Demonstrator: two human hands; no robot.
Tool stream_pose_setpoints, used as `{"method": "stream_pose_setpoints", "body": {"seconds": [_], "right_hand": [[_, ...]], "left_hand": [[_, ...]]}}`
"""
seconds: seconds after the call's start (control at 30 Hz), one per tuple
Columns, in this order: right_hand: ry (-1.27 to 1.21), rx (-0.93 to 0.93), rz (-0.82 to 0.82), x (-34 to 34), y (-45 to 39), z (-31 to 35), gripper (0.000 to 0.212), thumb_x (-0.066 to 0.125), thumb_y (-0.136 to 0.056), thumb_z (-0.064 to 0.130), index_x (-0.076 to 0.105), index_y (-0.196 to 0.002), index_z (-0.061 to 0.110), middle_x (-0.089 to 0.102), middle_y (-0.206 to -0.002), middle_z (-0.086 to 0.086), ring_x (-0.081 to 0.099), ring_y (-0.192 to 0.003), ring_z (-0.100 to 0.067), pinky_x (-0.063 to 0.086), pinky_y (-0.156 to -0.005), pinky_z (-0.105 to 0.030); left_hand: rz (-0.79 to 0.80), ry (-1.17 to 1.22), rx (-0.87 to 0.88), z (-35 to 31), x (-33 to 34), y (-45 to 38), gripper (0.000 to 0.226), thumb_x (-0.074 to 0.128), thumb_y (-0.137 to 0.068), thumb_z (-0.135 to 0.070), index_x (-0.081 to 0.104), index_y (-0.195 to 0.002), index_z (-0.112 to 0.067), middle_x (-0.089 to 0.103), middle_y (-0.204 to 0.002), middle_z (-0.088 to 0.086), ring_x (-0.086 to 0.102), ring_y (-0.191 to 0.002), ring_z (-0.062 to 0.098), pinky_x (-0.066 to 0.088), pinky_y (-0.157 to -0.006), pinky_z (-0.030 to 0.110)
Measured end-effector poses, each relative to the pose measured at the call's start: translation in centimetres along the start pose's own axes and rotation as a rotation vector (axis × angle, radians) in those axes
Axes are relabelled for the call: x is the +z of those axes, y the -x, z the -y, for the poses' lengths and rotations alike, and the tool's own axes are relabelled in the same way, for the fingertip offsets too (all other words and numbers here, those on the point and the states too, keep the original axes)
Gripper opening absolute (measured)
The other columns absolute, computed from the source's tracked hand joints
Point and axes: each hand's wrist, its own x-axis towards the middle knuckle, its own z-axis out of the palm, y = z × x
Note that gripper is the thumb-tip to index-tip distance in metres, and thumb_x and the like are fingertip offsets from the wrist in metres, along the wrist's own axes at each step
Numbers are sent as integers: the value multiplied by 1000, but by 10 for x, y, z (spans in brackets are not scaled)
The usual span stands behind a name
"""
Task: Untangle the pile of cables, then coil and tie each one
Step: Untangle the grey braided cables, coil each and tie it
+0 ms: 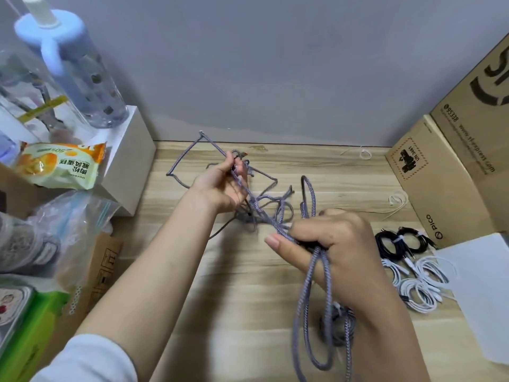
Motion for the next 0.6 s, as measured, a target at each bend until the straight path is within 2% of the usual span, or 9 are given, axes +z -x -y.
{"method": "stream_pose_setpoints", "body": {"seconds": [0.13, 0.23, 0.27, 0.3, 0.33, 0.37, 0.47, 0.53, 0.6], "right_hand": [[-190, -27, 32, -13, 1, 8, 61, 54, -86, 52, 47, -44, 7, 31, -43, 1, 32, -46, -18, 27, -54, -16], [-332, 184, 58, -6, 1, -6, 66, 47, -84, 65, 41, -47, 11, 28, -46, -6, 28, -45, -19, 25, -45, -23], [-267, 249, 61, 0, 1, -14, 59, 48, -83, 66, 38, -45, 22, 26, -48, -7, 27, -47, -20, 24, -45, -26], [-162, 294, 61, 5, 2, -21, 57, 50, -82, 64, 29, -56, 18, 27, -50, -7, 27, -48, -22, 26, -46, -29], [-71, 329, 69, 9, 3, -27, 55, 51, -81, 62, 32, -58, 16, 29, -50, -8, 30, -48, -24, 31, -46, -32], [-21, 367, 69, 14, 4, -32, 53, 52, -79, 61, 41, -62, 12, 33, -49, -8, 35, -49, -26, 35, -48, -34], [63, 461, 31, 17, 3, -38, 44, 58, -76, 60, 58, -68, 17, 54, -50, -2, 49, -54, -25, 42, -53, -35], [-15, 499, -50, 15, 3, -41, 32, 67, -75, 49, 60, -66, 20, 55, -48, 3, 46, -51, -19, 39, -52, -33], [-199, 568, -152, 10, 1, -42, 27, 71, -73, 37, 58, -57, 19, 53, -46, 10, 47, -49, -9, 36, -53, -30]], "left_hand": [[-168, 22, 107, -11, -17, -12, 40, 48, -94, -42, 55, -65, -15, 55, -42, -7, 50, -34, 4, 39, -34, 11], [-77, 14, 144, -9, -26, -11, 40, 42, -93, -49, 55, -73, -16, 60, -49, -8, 59, -43, 4, 50, -44, 16], [-2, 24, 151, -9, -26, -7, 42, 40, -93, -50, 57, -76, -15, 63, -54, -7, 63, -49, 5, 53, -48, 18], [67, 19, 174, -8, -25, -1, 45, 39, -94, -49, 60, -76, -13, 65, -59, -4, 65, -54, 7, 56, -53, 21], [128, -3, 203, -8, -22, 6, 48, 39, -94, -46, 64, -72, -11, 66, -64, -2, 68, -60, 8, 58, -59, 24], [174, -39, 239, -8, -20, 13, 48, 42, -92, -41, 67, -66, -10, 68, -68, -1, 69, -66, 10, 58, -65, 26], [264, -182, 316, -7, -18, 31, 46, 44, -89, -21, 71, -54, -10, 72, -76, -1, 70, -77, 10, 55, -78, 26], [231, -244, 356, -6, -20, 36, 55, 37, -96, -11, 72, -54, -9, 72, -74, -1, 70, -74, 8, 56, -76, 24], [132, -283, 403, -5, -25, 36, 47, 37, -98, -10, 72, -66, -11, 72, -70, -2, 70, -68, 7, 58, -65, 21]]}}
